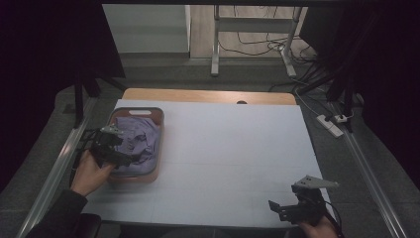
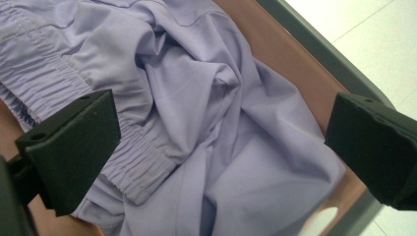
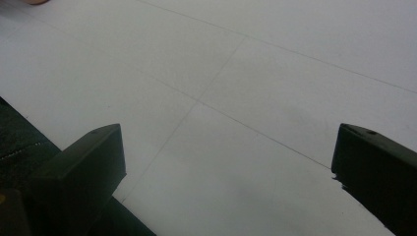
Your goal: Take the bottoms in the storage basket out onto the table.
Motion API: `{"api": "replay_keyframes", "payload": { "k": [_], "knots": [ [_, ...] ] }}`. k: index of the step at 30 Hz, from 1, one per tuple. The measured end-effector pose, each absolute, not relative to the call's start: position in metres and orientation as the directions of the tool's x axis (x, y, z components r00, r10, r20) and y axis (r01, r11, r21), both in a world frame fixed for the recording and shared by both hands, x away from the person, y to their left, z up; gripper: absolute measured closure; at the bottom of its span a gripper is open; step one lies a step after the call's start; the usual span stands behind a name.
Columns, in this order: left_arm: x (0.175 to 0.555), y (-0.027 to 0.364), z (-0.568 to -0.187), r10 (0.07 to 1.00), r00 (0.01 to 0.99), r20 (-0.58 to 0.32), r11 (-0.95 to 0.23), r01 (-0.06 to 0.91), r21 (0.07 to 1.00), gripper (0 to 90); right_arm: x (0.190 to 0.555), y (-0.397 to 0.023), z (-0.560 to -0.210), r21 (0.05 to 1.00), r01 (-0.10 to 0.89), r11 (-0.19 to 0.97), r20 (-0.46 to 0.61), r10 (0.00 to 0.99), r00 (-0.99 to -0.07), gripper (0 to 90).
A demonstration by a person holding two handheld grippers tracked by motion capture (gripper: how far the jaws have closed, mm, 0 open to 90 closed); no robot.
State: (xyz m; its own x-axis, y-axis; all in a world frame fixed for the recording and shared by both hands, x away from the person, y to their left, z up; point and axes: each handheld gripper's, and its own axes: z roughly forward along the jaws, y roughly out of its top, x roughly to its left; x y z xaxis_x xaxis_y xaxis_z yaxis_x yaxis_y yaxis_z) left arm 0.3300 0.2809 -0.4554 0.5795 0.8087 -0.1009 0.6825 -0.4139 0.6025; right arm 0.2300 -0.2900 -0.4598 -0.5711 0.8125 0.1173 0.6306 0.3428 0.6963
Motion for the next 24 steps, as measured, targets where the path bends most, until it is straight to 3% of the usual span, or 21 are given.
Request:
{"api": "replay_keyframes", "payload": {
  "k": [24],
  "knots": [
    [0.374, 0.28, -0.457, 0.826, 0.555, -0.1, -0.41, 0.713, 0.569, 0.3, 0.23, -0.289, -0.46, 0.688, 0.633, 0.356, 0.119, 0.805, -0.582, 0.0]
  ]
}}
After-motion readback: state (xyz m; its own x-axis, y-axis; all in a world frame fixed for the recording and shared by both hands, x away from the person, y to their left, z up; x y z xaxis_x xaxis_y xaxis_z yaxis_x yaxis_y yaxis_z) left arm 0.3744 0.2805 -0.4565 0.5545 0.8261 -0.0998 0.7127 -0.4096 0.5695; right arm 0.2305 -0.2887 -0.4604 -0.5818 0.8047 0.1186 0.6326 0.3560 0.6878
